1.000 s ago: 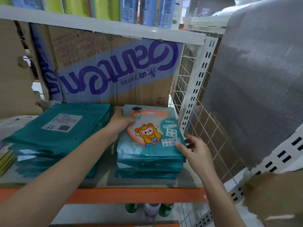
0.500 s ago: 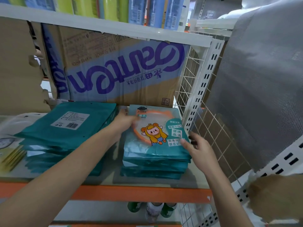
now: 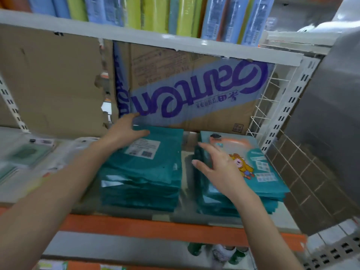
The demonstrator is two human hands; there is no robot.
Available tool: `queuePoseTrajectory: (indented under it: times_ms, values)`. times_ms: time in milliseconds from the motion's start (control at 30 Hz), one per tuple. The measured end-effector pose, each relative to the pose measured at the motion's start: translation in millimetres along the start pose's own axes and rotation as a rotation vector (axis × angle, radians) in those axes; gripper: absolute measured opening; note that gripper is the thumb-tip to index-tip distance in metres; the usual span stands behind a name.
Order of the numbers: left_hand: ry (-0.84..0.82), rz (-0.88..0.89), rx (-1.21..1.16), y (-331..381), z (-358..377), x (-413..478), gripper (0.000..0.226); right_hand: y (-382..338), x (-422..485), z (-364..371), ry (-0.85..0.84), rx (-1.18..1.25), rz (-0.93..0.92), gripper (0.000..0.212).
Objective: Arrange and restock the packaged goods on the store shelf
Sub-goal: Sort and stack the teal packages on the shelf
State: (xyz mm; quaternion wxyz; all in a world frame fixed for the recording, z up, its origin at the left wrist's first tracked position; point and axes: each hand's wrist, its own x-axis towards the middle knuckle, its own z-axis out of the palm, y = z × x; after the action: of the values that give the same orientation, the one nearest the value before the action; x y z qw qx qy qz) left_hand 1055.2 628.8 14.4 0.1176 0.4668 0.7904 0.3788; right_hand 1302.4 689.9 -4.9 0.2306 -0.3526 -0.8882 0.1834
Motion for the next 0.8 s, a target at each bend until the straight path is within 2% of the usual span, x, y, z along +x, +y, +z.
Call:
queuePoseTrajectory:
  times_ms: [100, 267, 400, 667, 800]
  values:
    - [-0.033, -0.008, -0.016, -31.9, -25.2, -1.6, 0.061, -33.7, 5.3, 25.9, -0.043, 0.0, -0.046, 0.055]
    - [-0.086, 0.057, 0.185, -71.5, -59.3, -6.0, 0.08, -80.3, 11.4, 66.3, -0.118, -0.097, -0.094, 0.064]
    - [-0.099, 0.115, 0.23, -94.8, -70.3, -5.6, 0.061, -103.5, 9.6, 84.6, -0.174, -0.262, -0.106, 0.077]
    - [-0.121, 0.171, 0.266, -116.5, -81.3, 0.8, 0.061, -117.8, 15.4, 106.4, 0.044, -0.358, -0.195, 0.042]
    - [-0.158, 0.165, 0.165, -119.5, -87.2, 1.0, 0.071, -118.9, 14.1, 111.2, 0.19, -0.345, -0.25, 0.022]
